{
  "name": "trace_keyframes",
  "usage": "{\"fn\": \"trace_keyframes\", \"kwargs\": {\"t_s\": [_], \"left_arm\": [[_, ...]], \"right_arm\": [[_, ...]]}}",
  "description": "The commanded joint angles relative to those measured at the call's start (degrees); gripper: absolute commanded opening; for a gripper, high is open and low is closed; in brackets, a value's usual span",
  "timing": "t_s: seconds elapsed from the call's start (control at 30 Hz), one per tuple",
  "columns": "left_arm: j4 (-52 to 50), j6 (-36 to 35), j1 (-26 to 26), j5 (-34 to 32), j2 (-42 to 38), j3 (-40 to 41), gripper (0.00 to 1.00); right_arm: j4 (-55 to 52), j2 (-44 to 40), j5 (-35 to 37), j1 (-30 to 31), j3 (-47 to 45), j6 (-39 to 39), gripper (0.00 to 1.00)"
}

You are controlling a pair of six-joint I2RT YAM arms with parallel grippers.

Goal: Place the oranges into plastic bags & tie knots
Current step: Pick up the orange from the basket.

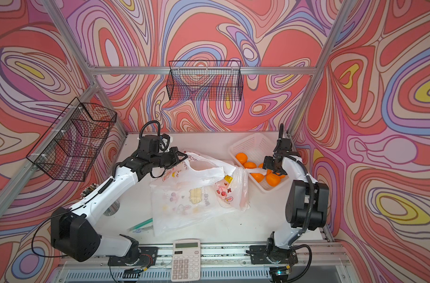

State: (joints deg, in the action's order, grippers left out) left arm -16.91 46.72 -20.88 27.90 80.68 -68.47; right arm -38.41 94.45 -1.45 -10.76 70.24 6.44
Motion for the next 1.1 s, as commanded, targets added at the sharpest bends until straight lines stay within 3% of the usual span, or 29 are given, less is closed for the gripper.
{"fn": "trace_keyframes", "kwargs": {"t_s": [0.0, 0.37, 0.8, 1.07], "left_arm": [[-0.1, -0.7, 0.3, -0.5, -0.9, 0.9, 0.00], [0.0, -0.8, 0.6, -0.4, -0.6, 0.9, 0.00], [-0.2, -0.8, 0.6, -0.5, -0.2, 0.6, 0.00], [-0.9, -1.5, 0.8, -0.8, 0.1, -0.2, 0.00]], "right_arm": [[-2.8, -1.5, 1.4, -0.9, 0.5, -1.6, 0.84], [-4.5, -2.0, 1.4, -1.2, -4.1, -3.4, 0.82], [-5.2, 6.0, 6.4, 2.1, 3.7, -7.1, 0.87], [-4.0, 13.9, 5.1, 4.9, 10.5, -6.5, 0.87]]}}
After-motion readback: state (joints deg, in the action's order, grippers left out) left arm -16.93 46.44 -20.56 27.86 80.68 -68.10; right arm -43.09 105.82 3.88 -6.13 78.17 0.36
